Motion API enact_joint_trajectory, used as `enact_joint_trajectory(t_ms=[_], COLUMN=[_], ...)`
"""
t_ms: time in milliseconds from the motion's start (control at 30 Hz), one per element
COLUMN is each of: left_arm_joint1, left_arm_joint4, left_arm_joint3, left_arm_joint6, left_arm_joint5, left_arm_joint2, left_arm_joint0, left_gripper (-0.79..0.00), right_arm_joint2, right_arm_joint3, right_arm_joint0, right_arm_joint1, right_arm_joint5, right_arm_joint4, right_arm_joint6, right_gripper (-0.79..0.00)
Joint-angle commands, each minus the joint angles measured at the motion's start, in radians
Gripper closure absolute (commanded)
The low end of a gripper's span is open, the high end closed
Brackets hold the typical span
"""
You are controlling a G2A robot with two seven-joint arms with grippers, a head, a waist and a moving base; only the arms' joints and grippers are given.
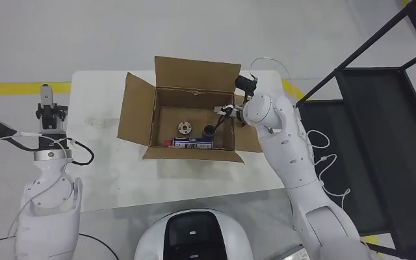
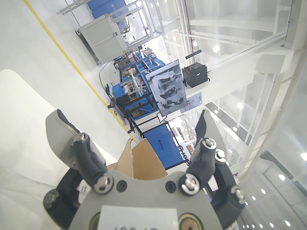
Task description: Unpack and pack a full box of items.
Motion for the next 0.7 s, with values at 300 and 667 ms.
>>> enact_joint_trajectory(t_ms=[300,667], left_arm_joint1=[0.0,0.0], left_arm_joint4=[0.0,0.0], left_arm_joint3=[0.0,0.0], left_arm_joint6=[0.0,0.0], left_arm_joint5=[0.0,0.0], left_arm_joint2=[0.0,0.0], left_arm_joint0=[0.0,0.0], left_gripper=[-0.785,-0.785], right_arm_joint2=[0.056,-0.041], right_arm_joint3=[-0.199,0.002], right_arm_joint0=[0.006,0.026], right_arm_joint1=[-0.009,-0.04], right_arm_joint5=[-0.042,-0.314], right_arm_joint4=[0.316,0.594], right_arm_joint6=[0.001,-0.267], right_gripper=[-0.785,-0.785])
